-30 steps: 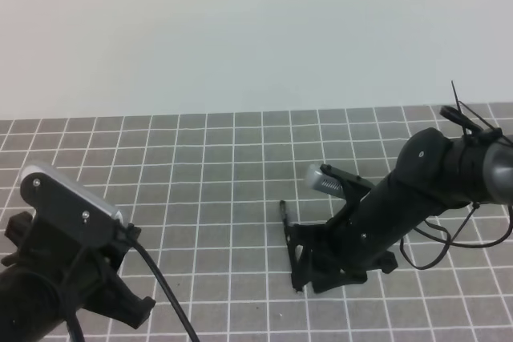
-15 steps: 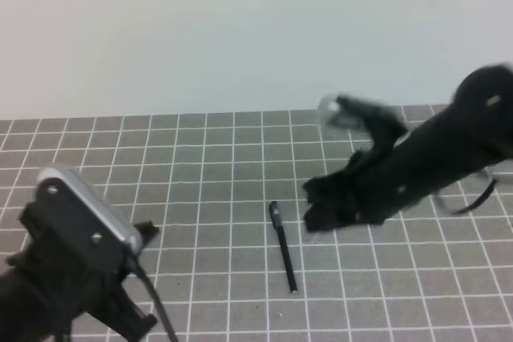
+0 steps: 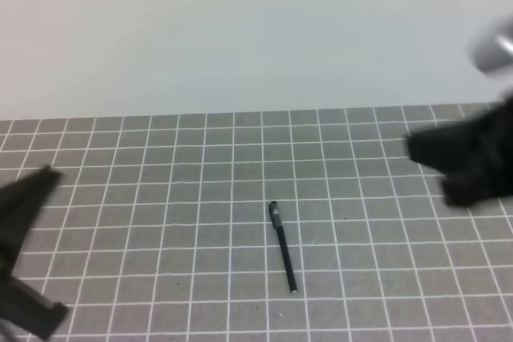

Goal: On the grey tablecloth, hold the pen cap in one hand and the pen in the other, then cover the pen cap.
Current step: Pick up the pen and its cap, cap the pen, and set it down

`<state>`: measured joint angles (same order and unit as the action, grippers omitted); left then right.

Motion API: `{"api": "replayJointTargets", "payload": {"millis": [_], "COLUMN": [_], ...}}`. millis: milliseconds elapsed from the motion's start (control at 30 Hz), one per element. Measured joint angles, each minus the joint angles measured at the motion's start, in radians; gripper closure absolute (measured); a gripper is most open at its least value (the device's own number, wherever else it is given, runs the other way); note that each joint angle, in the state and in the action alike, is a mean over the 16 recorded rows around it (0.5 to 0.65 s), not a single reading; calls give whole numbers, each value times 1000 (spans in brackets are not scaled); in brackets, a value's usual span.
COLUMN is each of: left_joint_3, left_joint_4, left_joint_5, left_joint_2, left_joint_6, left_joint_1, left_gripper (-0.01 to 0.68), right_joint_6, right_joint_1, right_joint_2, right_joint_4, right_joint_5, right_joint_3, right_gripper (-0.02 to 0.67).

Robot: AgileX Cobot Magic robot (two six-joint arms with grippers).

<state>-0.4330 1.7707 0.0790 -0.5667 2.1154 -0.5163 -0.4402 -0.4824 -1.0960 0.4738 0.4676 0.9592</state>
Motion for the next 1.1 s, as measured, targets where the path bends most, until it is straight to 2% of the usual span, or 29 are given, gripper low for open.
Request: {"api": "replayJointTargets", "payload": {"millis": [300, 533, 767, 1100], "left_joint_3": [50, 137, 207, 241], "left_joint_4": [40, 40, 20, -15], "left_joint_5": [42, 43, 35, 12], "left_joint_2": [175, 286, 389, 484], "left_joint_6": [4, 2, -13, -32], "left_joint_1": [0, 0, 0, 0], "left_gripper": [672, 672, 673, 674], "right_joint_6": [-85, -107, -62, 75], "right_joint_1": [0, 1, 2, 2], "right_joint_2": [300, 453, 521, 532], "right_joint_4": [8, -24, -111, -292], "right_joint_5": [-175, -210, -172, -100], "right_joint_3": [-378, -572, -648, -659], "right_gripper": [643, 643, 643, 643]}}
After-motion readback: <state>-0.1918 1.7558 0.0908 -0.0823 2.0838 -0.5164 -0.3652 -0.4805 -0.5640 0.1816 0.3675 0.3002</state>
